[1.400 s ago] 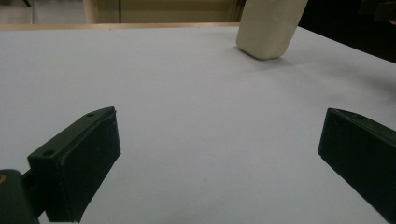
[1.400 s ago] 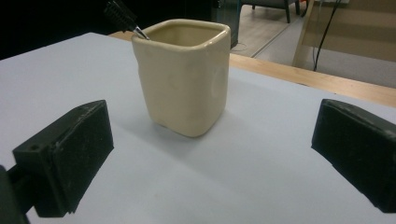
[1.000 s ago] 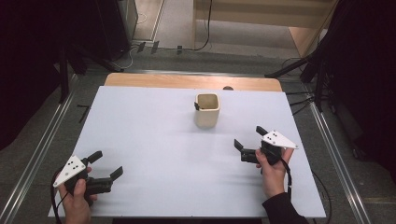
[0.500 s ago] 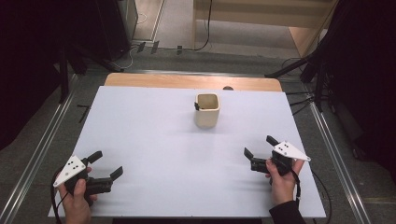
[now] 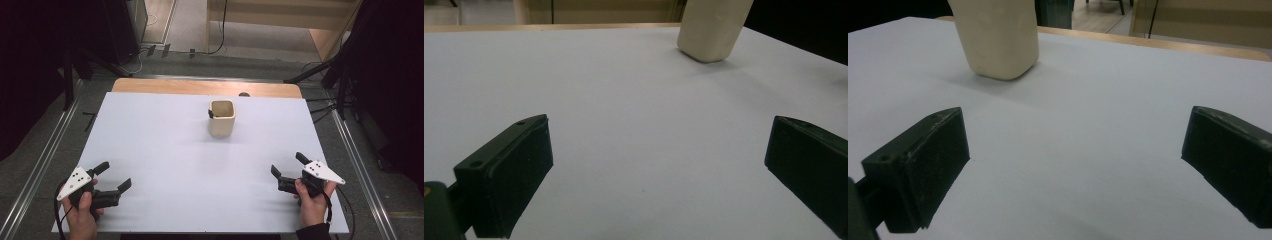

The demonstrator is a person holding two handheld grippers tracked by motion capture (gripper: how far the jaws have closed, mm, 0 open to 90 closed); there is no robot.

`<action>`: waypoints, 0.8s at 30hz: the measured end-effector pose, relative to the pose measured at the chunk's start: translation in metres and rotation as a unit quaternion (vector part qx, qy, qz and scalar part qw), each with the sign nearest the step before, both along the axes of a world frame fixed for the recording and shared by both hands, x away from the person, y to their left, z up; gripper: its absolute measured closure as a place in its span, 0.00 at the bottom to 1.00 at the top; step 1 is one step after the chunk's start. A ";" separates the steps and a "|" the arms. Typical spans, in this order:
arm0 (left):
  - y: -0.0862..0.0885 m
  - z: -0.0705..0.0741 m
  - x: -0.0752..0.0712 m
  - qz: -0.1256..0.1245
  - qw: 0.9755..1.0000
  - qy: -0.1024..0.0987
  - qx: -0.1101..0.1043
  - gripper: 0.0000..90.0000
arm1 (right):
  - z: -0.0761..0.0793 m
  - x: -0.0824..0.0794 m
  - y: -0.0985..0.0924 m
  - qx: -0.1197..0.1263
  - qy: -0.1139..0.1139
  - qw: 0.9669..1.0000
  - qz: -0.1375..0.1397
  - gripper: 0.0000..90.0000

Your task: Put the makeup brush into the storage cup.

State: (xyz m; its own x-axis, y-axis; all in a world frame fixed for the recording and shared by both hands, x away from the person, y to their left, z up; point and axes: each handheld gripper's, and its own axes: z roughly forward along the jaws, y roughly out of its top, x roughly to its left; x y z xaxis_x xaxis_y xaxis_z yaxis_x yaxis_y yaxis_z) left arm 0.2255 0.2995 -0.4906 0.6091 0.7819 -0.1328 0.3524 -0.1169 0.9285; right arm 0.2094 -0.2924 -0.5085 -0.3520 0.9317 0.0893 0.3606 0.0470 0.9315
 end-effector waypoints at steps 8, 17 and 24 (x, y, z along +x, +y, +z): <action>0.000 0.000 0.000 -0.001 1.000 0.000 0.001 0.00 | -0.002 -0.009 -0.011 -0.008 0.001 1.000 -0.012 0.00; 0.000 0.001 0.000 0.000 1.000 -0.002 0.000 0.00 | -0.002 -0.021 -0.022 -0.003 0.000 1.000 -0.022 0.00; 0.000 0.001 0.000 0.000 1.000 -0.003 0.001 0.00 | -0.004 -0.028 -0.028 -0.002 0.003 1.000 -0.028 0.00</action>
State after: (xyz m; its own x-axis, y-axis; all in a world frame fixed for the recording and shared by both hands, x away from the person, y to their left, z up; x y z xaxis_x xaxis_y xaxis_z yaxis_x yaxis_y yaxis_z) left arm 0.2253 0.2991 -0.4893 0.6102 0.7818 -0.1285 0.3473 -0.1182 0.9303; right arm 0.1818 -0.3206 -0.5126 -0.2991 0.9502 0.0874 0.3682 0.0304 0.9292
